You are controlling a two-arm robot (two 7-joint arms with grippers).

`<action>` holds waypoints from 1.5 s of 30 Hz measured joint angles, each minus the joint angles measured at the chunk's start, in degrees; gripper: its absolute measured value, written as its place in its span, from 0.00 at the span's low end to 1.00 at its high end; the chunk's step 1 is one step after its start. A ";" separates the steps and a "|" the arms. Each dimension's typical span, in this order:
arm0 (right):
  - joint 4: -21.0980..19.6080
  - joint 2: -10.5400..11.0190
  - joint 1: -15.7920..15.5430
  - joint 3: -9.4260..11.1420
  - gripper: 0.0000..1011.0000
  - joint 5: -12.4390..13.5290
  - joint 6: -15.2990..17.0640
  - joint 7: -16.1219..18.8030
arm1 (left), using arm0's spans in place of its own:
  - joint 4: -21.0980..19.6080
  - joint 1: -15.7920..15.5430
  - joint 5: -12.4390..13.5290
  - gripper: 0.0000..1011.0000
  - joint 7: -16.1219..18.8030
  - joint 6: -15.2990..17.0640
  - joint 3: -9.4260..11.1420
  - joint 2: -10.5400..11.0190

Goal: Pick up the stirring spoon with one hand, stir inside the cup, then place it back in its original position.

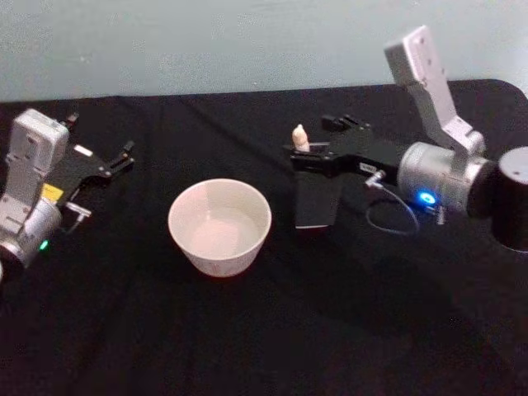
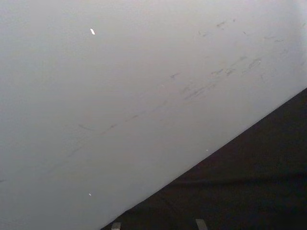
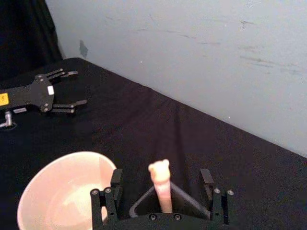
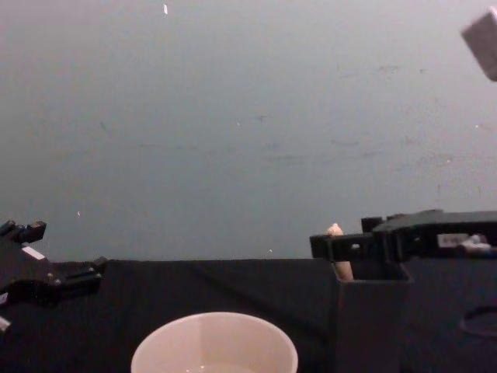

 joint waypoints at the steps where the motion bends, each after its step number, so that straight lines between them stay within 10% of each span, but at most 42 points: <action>1: 0.34 -0.30 0.38 -0.20 0.99 -0.18 0.19 -0.07 | 0.00 0.00 0.00 0.99 0.00 0.00 0.00 0.00; 45: 2.84 -2.80 1.63 -0.80 0.99 -6.97 0.36 0.45 | 0.00 0.00 0.00 0.99 0.00 0.00 0.00 0.00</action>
